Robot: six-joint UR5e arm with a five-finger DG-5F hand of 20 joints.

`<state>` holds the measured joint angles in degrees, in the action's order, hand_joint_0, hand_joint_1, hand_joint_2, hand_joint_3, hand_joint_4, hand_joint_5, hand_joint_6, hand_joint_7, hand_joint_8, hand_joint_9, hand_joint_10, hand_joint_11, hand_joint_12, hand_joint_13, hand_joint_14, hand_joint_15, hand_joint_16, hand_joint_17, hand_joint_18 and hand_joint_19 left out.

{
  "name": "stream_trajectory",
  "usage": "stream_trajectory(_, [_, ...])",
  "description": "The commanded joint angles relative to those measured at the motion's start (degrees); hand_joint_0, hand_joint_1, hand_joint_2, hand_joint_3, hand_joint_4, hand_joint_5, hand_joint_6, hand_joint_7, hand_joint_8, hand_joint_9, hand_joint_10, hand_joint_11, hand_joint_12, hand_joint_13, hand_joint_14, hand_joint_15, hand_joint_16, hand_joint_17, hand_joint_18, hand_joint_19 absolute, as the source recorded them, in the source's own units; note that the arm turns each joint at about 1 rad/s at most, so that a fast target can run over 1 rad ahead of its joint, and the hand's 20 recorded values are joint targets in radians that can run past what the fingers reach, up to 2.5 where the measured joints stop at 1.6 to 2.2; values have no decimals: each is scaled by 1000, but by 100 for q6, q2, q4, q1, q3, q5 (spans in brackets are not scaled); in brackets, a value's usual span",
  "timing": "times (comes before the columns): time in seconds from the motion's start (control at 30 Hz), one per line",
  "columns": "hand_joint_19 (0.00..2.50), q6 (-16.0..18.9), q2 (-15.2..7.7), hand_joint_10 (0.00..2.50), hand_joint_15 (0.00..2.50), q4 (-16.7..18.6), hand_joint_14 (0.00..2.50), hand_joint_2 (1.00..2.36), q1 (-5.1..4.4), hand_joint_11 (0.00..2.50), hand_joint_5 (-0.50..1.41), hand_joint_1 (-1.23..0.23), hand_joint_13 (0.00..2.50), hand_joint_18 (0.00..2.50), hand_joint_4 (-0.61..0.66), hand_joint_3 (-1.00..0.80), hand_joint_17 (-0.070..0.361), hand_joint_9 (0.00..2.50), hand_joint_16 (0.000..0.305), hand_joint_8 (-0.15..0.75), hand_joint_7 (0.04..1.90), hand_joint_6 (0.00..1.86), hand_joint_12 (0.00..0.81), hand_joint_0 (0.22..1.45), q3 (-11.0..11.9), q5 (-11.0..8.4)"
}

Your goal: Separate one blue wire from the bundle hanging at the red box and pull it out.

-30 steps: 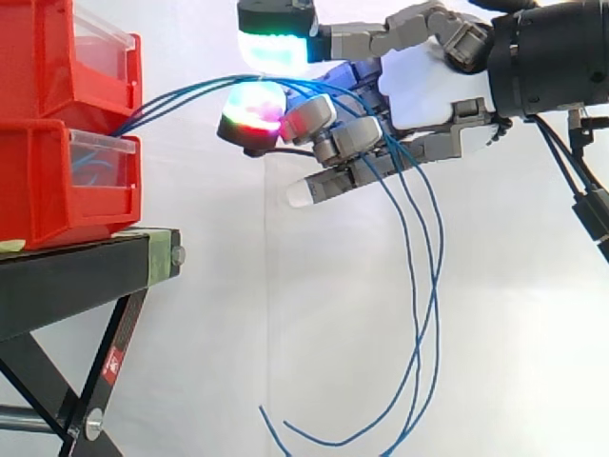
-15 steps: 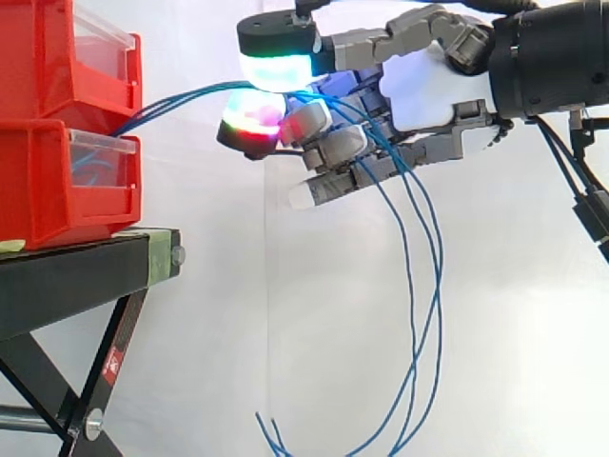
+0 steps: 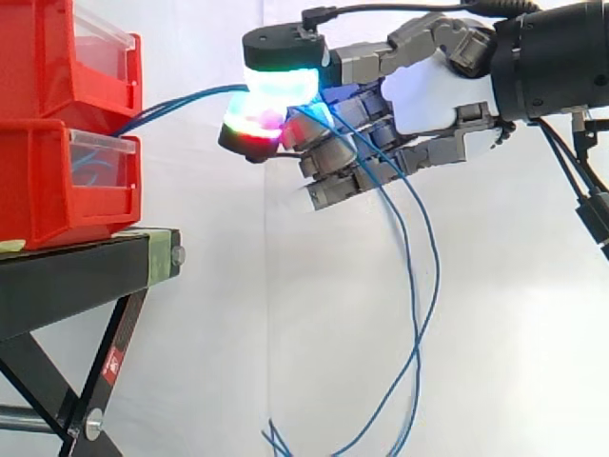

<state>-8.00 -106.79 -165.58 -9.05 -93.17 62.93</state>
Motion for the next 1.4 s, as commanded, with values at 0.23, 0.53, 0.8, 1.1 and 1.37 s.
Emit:
stream_trajectory(0.23, [620, 0, 0, 2, 1636, 0, 1212, 1000, 0, 1772, -289, -855, 226, 321, 216, -500, 98, 220, 44, 251, 1184, 824, 270, 713, 0, 0])
stream_trajectory(0.53, [696, 0, 0, 5, 1620, 0, 1337, 1003, 0, 1808, -281, -741, 279, 337, 243, -470, 99, 326, 44, 261, 1166, 822, 280, 614, 0, 0])
stream_trajectory(0.8, [721, 0, 0, 23, 1579, -9, 1398, 1008, 0, 1791, -278, -711, 302, 350, 257, -414, 103, 356, 46, 266, 1152, 829, 288, 614, 0, 0])
stream_trajectory(1.1, [709, 0, 0, 100, 1567, -9, 1376, 1018, -9, 1740, -276, -774, 341, 383, 256, -324, 103, 354, 46, 263, 1132, 843, 290, 697, 0, 0])
stream_trajectory(1.37, [746, -9, 0, 200, 1550, -9, 1436, 1029, -9, 1665, -270, -796, 345, 375, 243, -155, 101, 363, 45, 260, 1118, 855, 285, 770, 0, 0])
